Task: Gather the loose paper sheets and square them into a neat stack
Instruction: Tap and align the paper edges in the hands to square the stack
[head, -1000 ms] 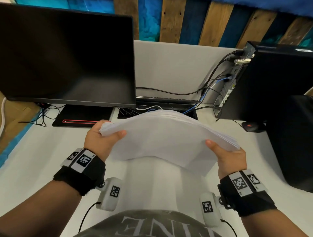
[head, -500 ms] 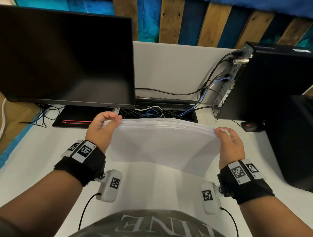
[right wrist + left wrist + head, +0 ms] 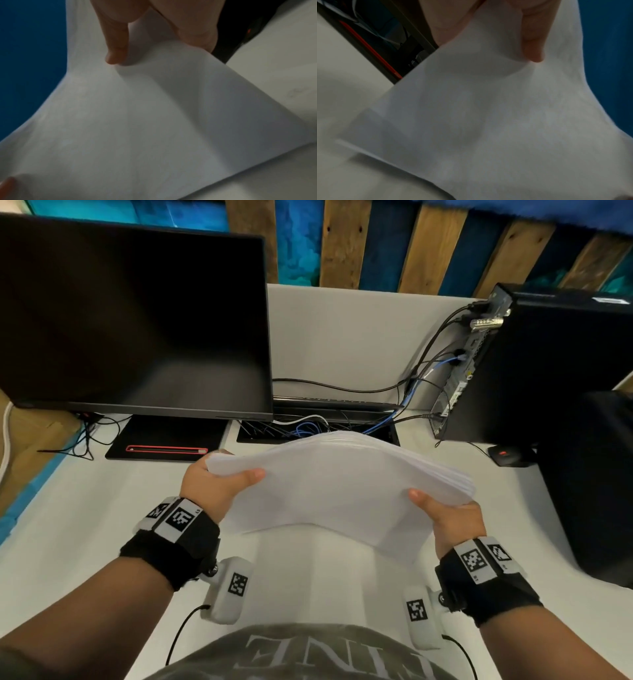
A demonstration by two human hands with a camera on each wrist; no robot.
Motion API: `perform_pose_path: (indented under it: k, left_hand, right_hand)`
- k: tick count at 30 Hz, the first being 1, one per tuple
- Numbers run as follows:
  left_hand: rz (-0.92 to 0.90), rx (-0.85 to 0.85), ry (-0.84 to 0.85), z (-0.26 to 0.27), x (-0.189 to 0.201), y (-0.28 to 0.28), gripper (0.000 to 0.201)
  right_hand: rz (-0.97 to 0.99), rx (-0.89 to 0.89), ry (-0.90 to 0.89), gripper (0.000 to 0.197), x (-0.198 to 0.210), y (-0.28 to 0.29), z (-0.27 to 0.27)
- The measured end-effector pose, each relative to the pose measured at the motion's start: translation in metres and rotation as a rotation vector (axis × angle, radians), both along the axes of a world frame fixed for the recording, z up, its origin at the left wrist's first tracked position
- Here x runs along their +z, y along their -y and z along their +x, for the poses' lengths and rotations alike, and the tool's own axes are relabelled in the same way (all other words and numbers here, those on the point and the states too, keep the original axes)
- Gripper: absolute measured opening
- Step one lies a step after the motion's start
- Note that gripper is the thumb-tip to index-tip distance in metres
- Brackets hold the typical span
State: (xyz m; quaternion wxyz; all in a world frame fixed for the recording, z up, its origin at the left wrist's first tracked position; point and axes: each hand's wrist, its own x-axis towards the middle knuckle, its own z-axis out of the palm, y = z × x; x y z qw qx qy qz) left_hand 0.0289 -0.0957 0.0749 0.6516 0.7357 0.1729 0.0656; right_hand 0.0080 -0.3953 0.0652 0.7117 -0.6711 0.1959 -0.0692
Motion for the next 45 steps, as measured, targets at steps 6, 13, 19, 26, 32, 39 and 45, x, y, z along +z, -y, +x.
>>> perform_pose_path:
  k: [6,13,19,26,32,39,45]
  left_hand:
    - [0.054,-0.137,0.042,0.003,0.005,-0.021,0.042]
    - [0.267,-0.080,-0.014,0.013,0.008,-0.022,0.043]
    - [1.077,-0.124,0.258,0.001,0.055,0.022,0.106]
    - [1.174,-0.570,0.388,0.005,0.086,0.067,0.025]
    - [0.689,-0.495,0.435,0.006,0.093,0.034,0.025]
    - [0.217,-0.267,0.339,0.010,0.083,0.018,0.026]
    - [0.247,-0.113,0.503,-0.013,0.077,0.044,0.021]
  right_hand:
    - [0.072,0.150,0.098,0.084,-0.001,0.007,0.004]
    - [0.087,0.128,0.036,0.058,0.004,0.003,0.008]
    - [-0.003,0.151,0.176,0.025,0.026,-0.024,0.005]
    - [-0.241,0.319,0.387,0.032,0.070,-0.056,0.003]
    - [-0.770,0.429,0.026,0.020,0.063,-0.012,0.012]
    - [0.033,0.201,0.202,0.026,0.060,-0.012,0.012]
    - [0.085,0.102,0.524,0.031,0.100,-0.047,-0.006]
